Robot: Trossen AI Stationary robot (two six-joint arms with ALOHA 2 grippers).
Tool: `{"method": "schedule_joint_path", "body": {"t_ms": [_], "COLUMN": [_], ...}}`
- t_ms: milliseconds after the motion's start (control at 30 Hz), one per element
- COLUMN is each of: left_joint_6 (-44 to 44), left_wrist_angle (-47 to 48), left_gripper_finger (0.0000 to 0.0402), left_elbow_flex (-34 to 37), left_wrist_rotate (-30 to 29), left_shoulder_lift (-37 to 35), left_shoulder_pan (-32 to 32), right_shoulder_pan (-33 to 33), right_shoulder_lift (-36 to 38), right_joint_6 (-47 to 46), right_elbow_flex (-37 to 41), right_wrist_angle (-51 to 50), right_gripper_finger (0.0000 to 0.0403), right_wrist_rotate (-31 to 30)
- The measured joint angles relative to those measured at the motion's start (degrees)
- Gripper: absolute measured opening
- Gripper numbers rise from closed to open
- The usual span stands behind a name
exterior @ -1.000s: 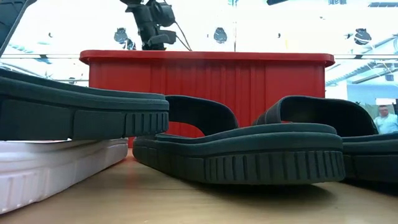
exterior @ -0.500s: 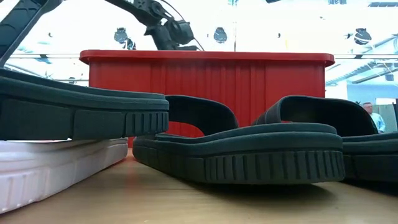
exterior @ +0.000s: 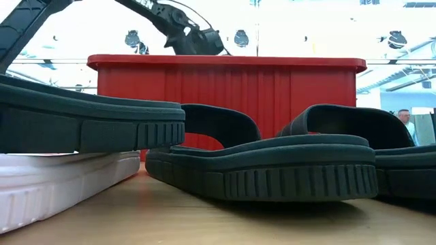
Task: Pick and place slides into bin
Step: Put the pink slide into the red bin
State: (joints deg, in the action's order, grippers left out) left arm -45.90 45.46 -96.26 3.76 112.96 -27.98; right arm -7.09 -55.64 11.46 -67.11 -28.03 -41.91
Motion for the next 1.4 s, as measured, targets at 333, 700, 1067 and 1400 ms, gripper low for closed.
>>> {"method": "schedule_joint_path", "body": {"t_ms": [333,700,1067,1400], "left_joint_6": [-1.78,0.44,4.02,6.00], "left_wrist_angle": [-11.09,-14.72,-19.34,-22.62], "left_gripper_finger": [0.0127,0.0127,0.0127,0.0127], "left_elbow_flex": [6.35,8.69,8.74,8.71], "left_wrist_rotate": [-6.31,-6.00,-9.84,-10.29], "left_shoulder_lift": [-0.04,-0.04,-0.04,2.65], "left_shoulder_pan": [0.36,0.68,0.65,0.65], "right_shoulder_pan": [0.00,0.00,0.00,0.00], "right_shoulder_lift": [0.00,0.00,0.00,0.00], "right_joint_6": [1.64,1.67,1.67,1.67], "right_elbow_flex": [0.00,0.00,0.00,-0.02], "right_wrist_angle": [0.00,0.00,0.00,0.00], "right_gripper_finger": [0.0089,0.0089,0.0089,0.0089], "right_wrist_rotate": [-0.04,-0.07,-0.09,-0.09]}}
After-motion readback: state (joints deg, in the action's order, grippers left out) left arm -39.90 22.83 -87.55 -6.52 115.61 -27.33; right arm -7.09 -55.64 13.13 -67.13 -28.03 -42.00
